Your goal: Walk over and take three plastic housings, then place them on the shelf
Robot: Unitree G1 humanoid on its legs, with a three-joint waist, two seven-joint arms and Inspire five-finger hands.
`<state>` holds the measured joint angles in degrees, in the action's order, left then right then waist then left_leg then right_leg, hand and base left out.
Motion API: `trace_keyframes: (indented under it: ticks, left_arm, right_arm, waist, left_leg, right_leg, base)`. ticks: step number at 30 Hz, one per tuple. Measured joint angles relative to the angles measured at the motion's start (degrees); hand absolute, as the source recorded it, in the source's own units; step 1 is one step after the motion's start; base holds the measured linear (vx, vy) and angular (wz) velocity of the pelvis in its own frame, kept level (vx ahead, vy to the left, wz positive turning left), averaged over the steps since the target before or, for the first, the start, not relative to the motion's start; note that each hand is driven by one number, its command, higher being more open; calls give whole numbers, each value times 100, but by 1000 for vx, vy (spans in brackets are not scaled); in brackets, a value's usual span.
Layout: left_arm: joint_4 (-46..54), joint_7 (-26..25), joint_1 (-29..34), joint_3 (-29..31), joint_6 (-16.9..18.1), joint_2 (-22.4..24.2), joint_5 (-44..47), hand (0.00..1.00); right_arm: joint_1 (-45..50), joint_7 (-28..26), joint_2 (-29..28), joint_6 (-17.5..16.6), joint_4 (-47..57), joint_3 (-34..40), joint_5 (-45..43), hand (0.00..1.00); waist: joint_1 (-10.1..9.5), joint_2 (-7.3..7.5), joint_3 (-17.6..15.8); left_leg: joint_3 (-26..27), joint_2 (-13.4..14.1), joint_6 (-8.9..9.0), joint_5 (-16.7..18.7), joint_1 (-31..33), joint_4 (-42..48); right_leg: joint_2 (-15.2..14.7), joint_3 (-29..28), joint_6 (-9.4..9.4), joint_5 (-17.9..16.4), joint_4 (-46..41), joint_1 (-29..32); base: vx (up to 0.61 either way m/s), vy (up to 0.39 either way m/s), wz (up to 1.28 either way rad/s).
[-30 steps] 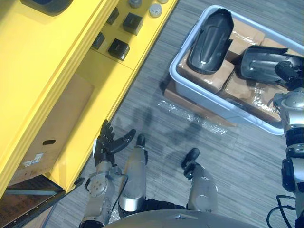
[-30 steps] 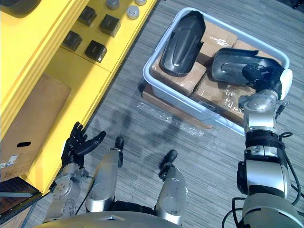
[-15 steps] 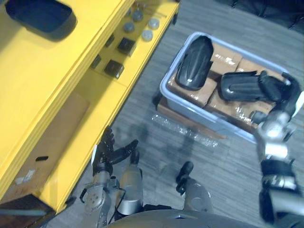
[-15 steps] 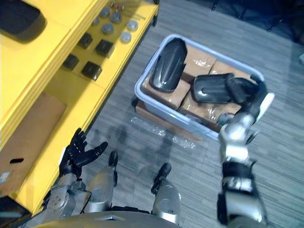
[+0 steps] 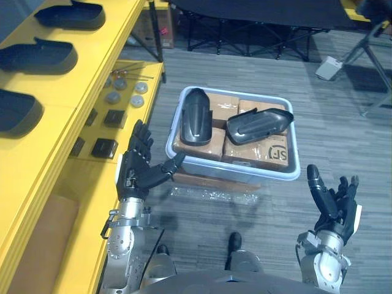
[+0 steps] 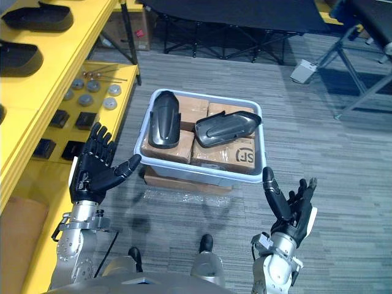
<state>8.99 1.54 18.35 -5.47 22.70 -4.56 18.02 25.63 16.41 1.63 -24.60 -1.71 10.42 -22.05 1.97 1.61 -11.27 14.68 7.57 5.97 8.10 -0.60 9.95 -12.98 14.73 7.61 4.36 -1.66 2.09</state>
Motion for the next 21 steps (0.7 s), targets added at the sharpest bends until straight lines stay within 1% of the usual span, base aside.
trace_keyframes:
  ticks: [2,4,6,7,8,9,10,11,12,13,14,15,16,17,18,19,20,21]
  left_arm:
    - [80,3,-30,-97,0,-4,63,100]
    - [95,39,-64,-105,0,-8,116,100]
    - [100,98,-91,-165,0,-16,222,100]
    - [101,152,-104,-214,-5,-27,231,100]
    - [102,244,-144,-324,-22,-72,267,100]
    - [102,317,-193,-430,-42,-139,265,100]
    - [102,348,-215,-464,-43,-174,266,100]
    - [104,420,-257,-567,-42,-357,254,100]
    - [104,399,-258,-601,-44,-455,212,100]
    - [105,372,-252,-630,-46,-483,193,100]
    - [119,330,-261,-693,-45,-569,200,100]
    - [127,299,-274,-712,-44,-576,216,100]
    - [140,175,-333,-715,-43,-584,218,100]
    - [140,6,-406,-729,-46,-615,214,100]
    - [139,-79,-424,-731,-48,-635,214,100]
    - [104,-218,-432,-736,-51,-629,227,100]
    - [92,-331,-420,-785,-55,-521,272,100]
    - [92,-362,-434,-823,-55,-477,294,100]
  right_arm:
    - [104,-187,4,-1,-1,7,-129,100]
    - [112,-236,23,-1,-2,-81,-113,100]
    - [48,-239,71,2,-2,-210,-114,100]
    - [-8,-237,97,3,-2,-266,-117,100]
    - [-122,-211,116,3,-12,-324,-128,100]
    - [-250,-178,133,3,-54,-388,-129,100]
    - [-289,-164,137,3,-67,-414,-129,100]
    - [-413,-104,136,2,-149,-519,-126,100]
    - [-499,-96,134,1,-254,-553,-119,100]
    - [-508,-98,131,1,-326,-562,-113,100]
    - [-482,-98,131,1,-425,-560,-114,100]
    - [-481,-99,131,2,-465,-550,-115,100]
    - [-474,-107,131,3,-489,-540,-116,100]
    - [-453,-162,132,6,-489,-539,-115,100]
    - [-429,-211,132,9,-489,-541,-113,100]
    - [-388,-292,171,16,-490,-537,-106,100]
    - [-359,-390,289,18,-489,-536,-82,100]
    - [-360,-444,347,19,-488,-539,-70,100]
  waist:
    - [36,-119,75]
    - [79,-177,111]
    - [91,-213,126]
    - [92,-231,133]
    - [68,-232,112]
    - [60,-191,57]
    - [66,-167,31]
    - [72,-36,-86]
    - [84,-2,-162]
    - [103,-39,-194]
    - [130,-16,-176]
    - [131,-16,-175]
    - [150,-27,-172]
    - [196,-9,-170]
    - [231,35,-159]
    - [317,-58,-177]
    - [308,-257,-115]
    - [292,-367,-83]
  left_leg:
    - [134,2,-6,53,-76,-3]
    - [182,12,0,112,-98,43]
    - [241,52,-28,264,-51,241]
    - [256,86,-38,361,8,399]
    - [277,116,-65,454,43,580]
    - [338,125,-102,540,-4,716]
    - [364,121,-110,570,-33,765]
    - [476,105,-238,775,-225,915]
    - [508,117,-286,836,-344,956]
    - [516,111,-322,865,-374,969]
    - [514,96,-352,906,-356,1008]
    - [510,93,-359,926,-313,1037]
    - [425,94,-348,996,-121,1201]
    - [289,77,-241,1096,59,1365]
    - [213,66,-198,1144,107,1437]
    - [-9,91,-90,1212,137,1524]
    - [-123,202,-5,1247,142,1477]
    - [-182,279,22,1230,161,1458]
  right_leg:
    - [10,-115,3,2,0,12]
    - [22,-166,3,2,-7,18]
    - [35,-233,-23,-17,-156,116]
    - [36,-242,-96,-67,-375,245]
    - [12,-245,-209,-137,-856,497]
    - [-66,-251,-313,-202,-1506,769]
    - [-111,-256,-349,-225,-1741,858]
    - [-276,-266,-371,-223,-2438,1065]
    - [-348,-249,-404,-206,-2628,1104]
    - [-372,-250,-533,-294,-2602,1109]
    - [-367,-268,-580,-359,-2294,1099]
    - [-337,-277,-578,-359,-2109,1128]
    - [-235,-419,-569,-352,-1777,1248]
    - [-94,-576,-485,-299,-1508,1315]
    - [-22,-694,-457,-277,-1395,1299]
    - [92,-931,-169,-161,-1461,1240]
    - [215,-838,-220,-304,-1545,1226]
    - [268,-747,-234,-357,-1573,1220]
  base:
    - [22,20,-28]
    - [6,11,-20]
    - [-17,23,-25]
    - [-43,52,-33]
    - [-68,85,-42]
    - [-75,87,-36]
    - [-115,125,-39]
    - [-109,89,-30]
    - [-108,68,-27]
    - [-103,41,-5]
    - [-80,40,3]
    - [-80,48,14]
    - [-28,-23,34]
    - [-20,-58,45]
    - [44,-146,67]
    - [144,-157,51]
    - [188,-143,44]
    - [254,-123,34]
